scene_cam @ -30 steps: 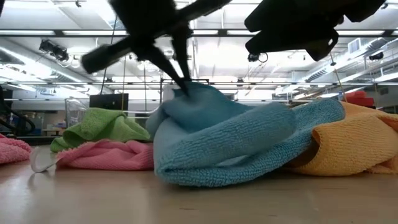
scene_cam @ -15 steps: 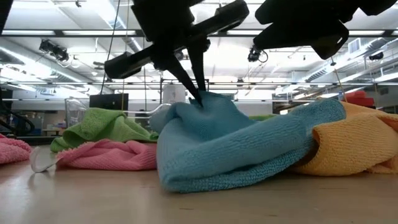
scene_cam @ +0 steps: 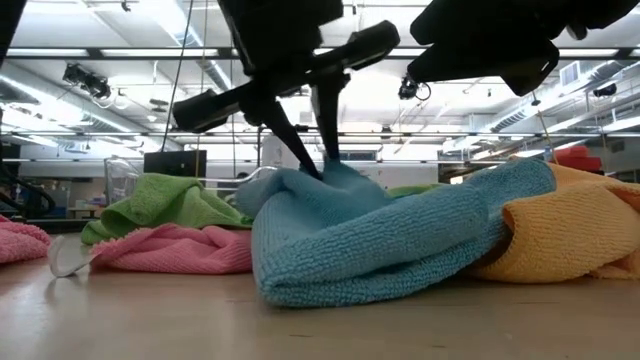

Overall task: Fold microfiber towels
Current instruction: Fold the left blue microfiber towel

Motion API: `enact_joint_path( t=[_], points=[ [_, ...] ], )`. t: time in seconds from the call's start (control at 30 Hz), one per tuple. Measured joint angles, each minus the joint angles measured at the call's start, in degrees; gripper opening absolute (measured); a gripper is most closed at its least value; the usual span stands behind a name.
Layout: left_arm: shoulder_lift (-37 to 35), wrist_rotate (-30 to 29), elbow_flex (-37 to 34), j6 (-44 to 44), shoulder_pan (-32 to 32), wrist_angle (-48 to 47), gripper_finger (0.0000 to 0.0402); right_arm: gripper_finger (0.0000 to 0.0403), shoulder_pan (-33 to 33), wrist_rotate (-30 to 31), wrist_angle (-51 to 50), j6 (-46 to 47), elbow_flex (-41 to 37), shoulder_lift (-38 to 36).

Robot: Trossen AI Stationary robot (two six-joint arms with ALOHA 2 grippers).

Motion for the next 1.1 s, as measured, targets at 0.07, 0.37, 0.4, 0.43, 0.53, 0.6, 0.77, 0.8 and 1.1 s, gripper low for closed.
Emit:
enact_joint_path(
  t=[0.07, 0.37, 0.4, 0.43, 0.53, 0.6, 0.77, 0.8, 1.1],
  points=[
    [0.0, 0.0, 0.0, -3.42, -0.28, 0.24, 0.0116, 0.0168, 0.0, 0.0, -0.08, 0.01, 0.0, 0.0],
    [-1.86, -7.37, -0.02, -10.62, -3.03, -0.57, 0.0168, 0.0168, 0.0, 0.0, -0.85, -0.05, 0.0, 0.0],
    [-2.54, -6.86, -0.02, -10.67, -3.13, -0.52, 0.0167, 0.0168, 0.0, 0.0, -0.77, -0.5, 0.0, 0.0],
    [-2.92, -5.63, 0.05, -11.08, -3.19, -0.82, 0.0165, 0.0168, 0.0, 0.0, -0.78, -0.96, 0.0, 0.0],
    [-3.87, -1.54, 0.03, -15.58, -3.17, -3.17, 0.0154, 0.0168, -0.03, 0.01, -0.81, -1.27, 0.0, 0.0],
    [-3.98, 1.27, 0.07, -22.61, -2.55, -4.53, 0.0145, 0.0168, -0.04, 0.0, -0.79, -1.27, 0.0, 0.0],
    [-3.96, 7.28, 0.0, -42.4, -0.98, -13.52, 0.0129, 0.0168, 0.27, 0.06, -0.4, -0.58, 0.0, 0.02],
    [-3.96, 7.57, 0.0, -45.42, -0.85, -15.25, 0.0126, 0.0168, 0.28, 0.22, -0.24, -0.56, 0.01, 0.02],
    [-3.21, 12.87, -0.04, -63.74, 0.29, -20.63, 0.0119, 0.0168, 0.22, 1.07, -0.25, -2.0, 0.02, 0.02]
  ],
)
